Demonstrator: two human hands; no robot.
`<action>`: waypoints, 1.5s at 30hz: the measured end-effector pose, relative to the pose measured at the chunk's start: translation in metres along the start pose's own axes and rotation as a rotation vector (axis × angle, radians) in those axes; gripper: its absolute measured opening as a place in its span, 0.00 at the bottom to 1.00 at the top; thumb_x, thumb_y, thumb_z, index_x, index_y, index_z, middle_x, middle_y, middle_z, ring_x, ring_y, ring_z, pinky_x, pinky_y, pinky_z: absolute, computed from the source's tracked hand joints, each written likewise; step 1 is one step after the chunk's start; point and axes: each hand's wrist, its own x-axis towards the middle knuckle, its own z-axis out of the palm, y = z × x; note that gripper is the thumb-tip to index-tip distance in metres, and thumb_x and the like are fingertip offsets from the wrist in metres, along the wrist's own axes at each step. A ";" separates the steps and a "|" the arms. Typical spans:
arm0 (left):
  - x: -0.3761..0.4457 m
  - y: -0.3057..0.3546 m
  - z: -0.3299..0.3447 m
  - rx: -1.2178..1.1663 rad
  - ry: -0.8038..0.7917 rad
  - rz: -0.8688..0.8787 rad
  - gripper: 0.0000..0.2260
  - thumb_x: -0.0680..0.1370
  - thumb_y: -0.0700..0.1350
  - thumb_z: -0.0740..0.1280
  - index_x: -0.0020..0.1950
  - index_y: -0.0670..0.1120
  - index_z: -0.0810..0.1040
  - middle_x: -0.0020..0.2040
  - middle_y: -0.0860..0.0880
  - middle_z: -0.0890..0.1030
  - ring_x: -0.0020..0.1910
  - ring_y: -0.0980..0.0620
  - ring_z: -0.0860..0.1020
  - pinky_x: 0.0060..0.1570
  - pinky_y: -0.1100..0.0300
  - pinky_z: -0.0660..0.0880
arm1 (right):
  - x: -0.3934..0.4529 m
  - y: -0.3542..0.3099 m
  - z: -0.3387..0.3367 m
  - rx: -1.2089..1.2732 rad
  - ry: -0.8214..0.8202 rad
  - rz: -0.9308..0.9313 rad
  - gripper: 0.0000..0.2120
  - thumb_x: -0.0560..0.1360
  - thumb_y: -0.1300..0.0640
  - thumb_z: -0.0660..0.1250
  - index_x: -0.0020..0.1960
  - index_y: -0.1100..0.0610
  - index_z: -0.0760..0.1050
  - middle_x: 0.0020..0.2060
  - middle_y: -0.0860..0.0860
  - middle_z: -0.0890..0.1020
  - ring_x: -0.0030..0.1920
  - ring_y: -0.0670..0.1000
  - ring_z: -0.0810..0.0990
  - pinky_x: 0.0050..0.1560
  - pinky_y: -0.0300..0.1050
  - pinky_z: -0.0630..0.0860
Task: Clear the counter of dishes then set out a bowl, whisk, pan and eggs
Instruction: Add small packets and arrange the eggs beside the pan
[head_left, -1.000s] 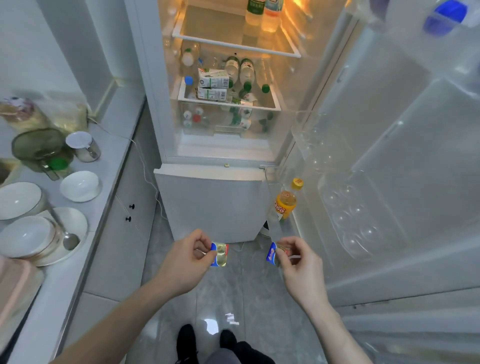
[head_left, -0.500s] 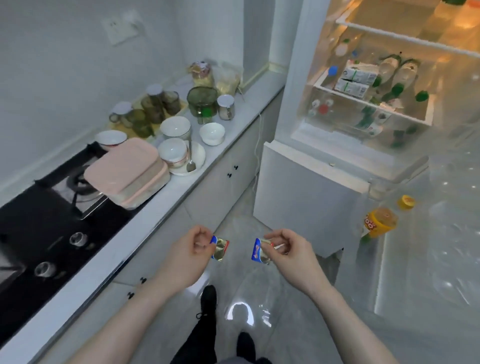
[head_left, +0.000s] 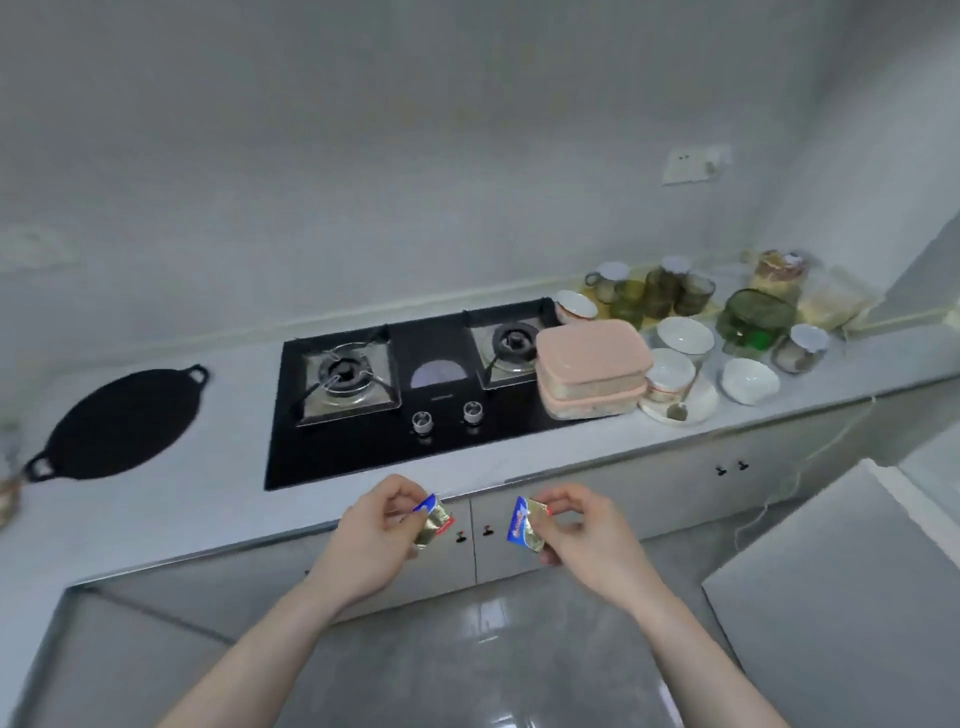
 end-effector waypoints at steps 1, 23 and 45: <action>-0.004 -0.012 -0.024 -0.062 0.061 -0.034 0.03 0.80 0.40 0.69 0.51 0.48 0.81 0.48 0.47 0.84 0.42 0.50 0.84 0.42 0.54 0.84 | 0.008 -0.013 0.022 -0.022 -0.048 -0.028 0.05 0.78 0.56 0.72 0.52 0.49 0.80 0.51 0.47 0.83 0.35 0.52 0.87 0.44 0.47 0.84; -0.081 -0.254 -0.337 -0.521 0.643 -0.336 0.12 0.76 0.34 0.70 0.54 0.48 0.84 0.51 0.45 0.85 0.48 0.48 0.85 0.48 0.56 0.83 | 0.067 -0.154 0.436 -0.239 -0.677 -0.177 0.09 0.76 0.55 0.73 0.55 0.47 0.80 0.52 0.44 0.85 0.40 0.50 0.87 0.47 0.48 0.85; -0.002 -0.358 -0.464 -0.713 1.018 -0.577 0.11 0.77 0.31 0.67 0.55 0.44 0.82 0.53 0.42 0.84 0.47 0.44 0.83 0.44 0.55 0.80 | 0.187 -0.191 0.620 -0.341 -0.920 -0.062 0.12 0.75 0.61 0.73 0.58 0.54 0.80 0.52 0.50 0.84 0.44 0.49 0.88 0.40 0.38 0.81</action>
